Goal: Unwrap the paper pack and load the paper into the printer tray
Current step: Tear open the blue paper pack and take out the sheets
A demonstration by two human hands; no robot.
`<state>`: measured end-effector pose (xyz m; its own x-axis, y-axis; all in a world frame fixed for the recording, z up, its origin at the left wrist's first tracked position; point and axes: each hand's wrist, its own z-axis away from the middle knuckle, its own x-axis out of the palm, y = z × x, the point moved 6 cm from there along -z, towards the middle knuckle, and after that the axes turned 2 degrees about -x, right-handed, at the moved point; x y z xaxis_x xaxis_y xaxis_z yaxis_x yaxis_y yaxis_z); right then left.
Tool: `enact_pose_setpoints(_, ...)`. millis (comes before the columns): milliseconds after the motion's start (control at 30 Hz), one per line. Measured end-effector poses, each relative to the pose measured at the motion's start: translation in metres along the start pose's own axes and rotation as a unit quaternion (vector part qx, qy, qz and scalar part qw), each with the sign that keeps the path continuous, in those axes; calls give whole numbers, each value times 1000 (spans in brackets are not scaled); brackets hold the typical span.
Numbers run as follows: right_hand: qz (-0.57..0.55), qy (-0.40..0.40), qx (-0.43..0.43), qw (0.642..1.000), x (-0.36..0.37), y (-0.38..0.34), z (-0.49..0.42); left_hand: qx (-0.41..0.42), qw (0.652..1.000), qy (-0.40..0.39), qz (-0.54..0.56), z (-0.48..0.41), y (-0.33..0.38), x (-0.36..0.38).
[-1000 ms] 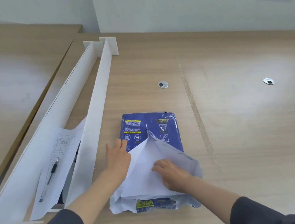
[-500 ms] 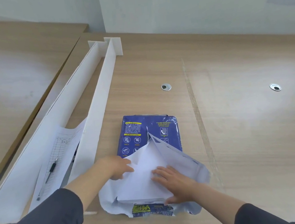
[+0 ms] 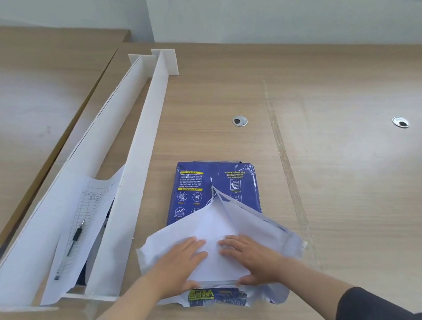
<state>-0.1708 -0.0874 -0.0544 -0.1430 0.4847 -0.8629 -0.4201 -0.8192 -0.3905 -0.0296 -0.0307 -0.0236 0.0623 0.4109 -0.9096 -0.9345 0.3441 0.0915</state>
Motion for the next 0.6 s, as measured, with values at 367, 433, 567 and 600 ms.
enact_pose_setpoints(367,14,11,1,1000,-1,-3,1,20,1000,4,-22,-6,-8,13)
enact_pose_setpoints(433,14,2,9,1000,0,-5,1,34,996,61,-58,-5,-2,5)
enact_pose_setpoints(567,43,-4,4,999,-7,-15,3,52,994,69,-63,-3,0,8)
enact_pose_setpoints(600,79,17,-18,997,-10,-20,4,49,994,76,-58,-3,0,6)
